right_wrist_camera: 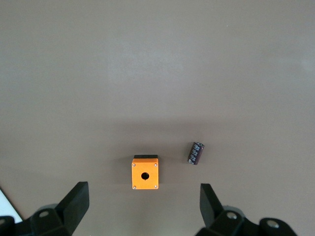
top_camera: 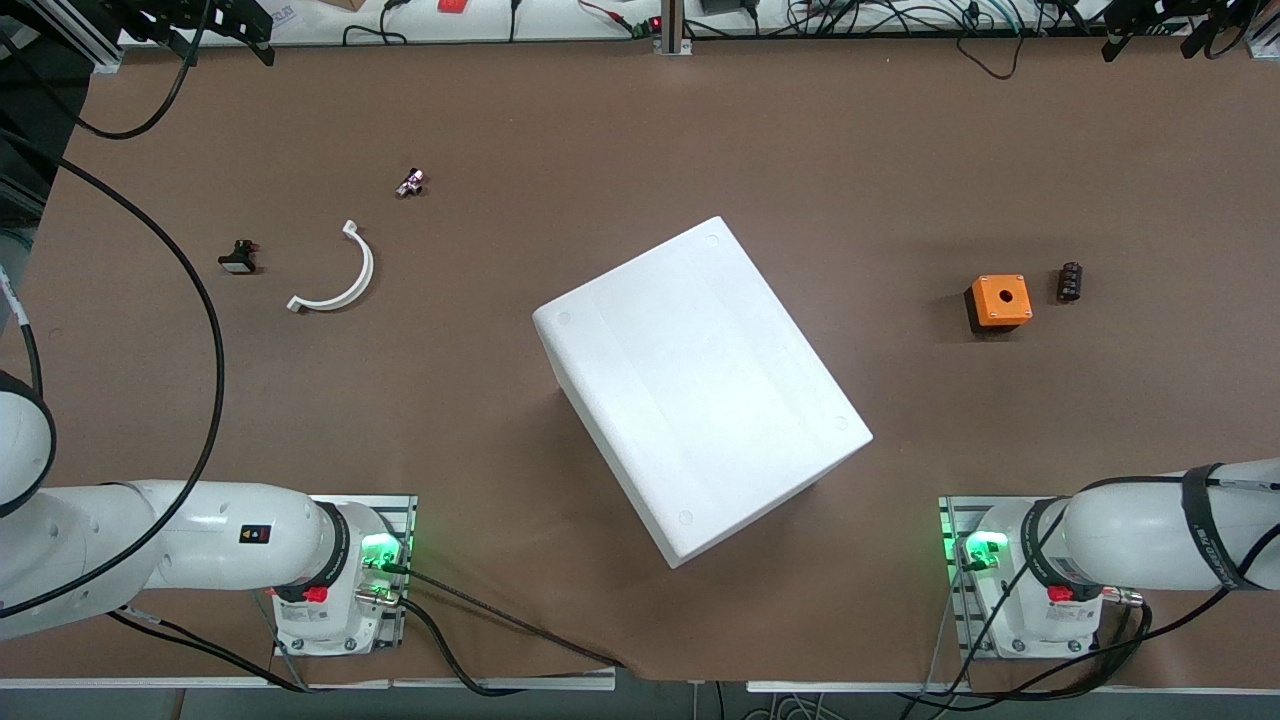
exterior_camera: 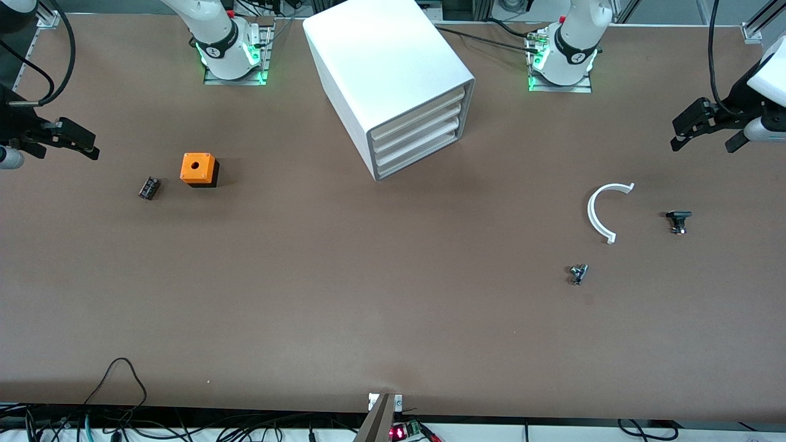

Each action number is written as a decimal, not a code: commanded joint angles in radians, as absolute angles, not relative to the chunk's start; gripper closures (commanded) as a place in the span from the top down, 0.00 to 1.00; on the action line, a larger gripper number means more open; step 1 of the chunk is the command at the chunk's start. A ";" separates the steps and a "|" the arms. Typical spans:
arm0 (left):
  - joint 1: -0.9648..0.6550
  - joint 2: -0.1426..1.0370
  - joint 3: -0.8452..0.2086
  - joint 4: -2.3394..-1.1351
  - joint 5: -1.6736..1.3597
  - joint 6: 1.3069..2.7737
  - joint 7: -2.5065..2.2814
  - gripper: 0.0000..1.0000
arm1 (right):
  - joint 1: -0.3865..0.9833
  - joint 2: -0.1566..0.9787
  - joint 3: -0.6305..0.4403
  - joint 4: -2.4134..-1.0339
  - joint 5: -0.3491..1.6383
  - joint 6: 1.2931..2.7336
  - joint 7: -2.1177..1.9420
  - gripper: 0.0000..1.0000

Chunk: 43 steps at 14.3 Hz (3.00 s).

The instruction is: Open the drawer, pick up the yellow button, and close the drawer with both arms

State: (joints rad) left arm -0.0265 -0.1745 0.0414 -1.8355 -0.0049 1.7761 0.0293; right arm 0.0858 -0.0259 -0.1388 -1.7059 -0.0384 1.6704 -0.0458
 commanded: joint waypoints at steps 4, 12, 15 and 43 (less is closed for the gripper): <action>-0.018 -0.147 0.034 -1.790 0.018 1.746 0.064 1.00 | 0.084 -0.037 -0.141 -1.698 -0.031 1.661 -0.052 1.00; -0.032 -0.059 0.029 -1.792 0.005 1.727 0.064 1.00 | 0.084 -0.035 -0.140 -1.697 -0.031 1.663 -0.052 1.00; -0.048 -0.045 -0.012 -1.792 -0.041 1.672 0.083 1.00 | 0.086 -0.035 -0.140 -1.697 -0.031 1.663 -0.052 1.00; -0.089 0.164 -0.505 -2.279 -1.011 1.963 0.213 0.31 | 0.092 -0.009 -0.135 -1.681 -0.031 1.684 -0.055 1.00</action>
State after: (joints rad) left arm -0.0723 0.1673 -0.4829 -2.2418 -0.9847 1.9585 0.1849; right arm 0.0890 -0.0185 -0.1363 -1.7010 -0.0375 1.6882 -0.0458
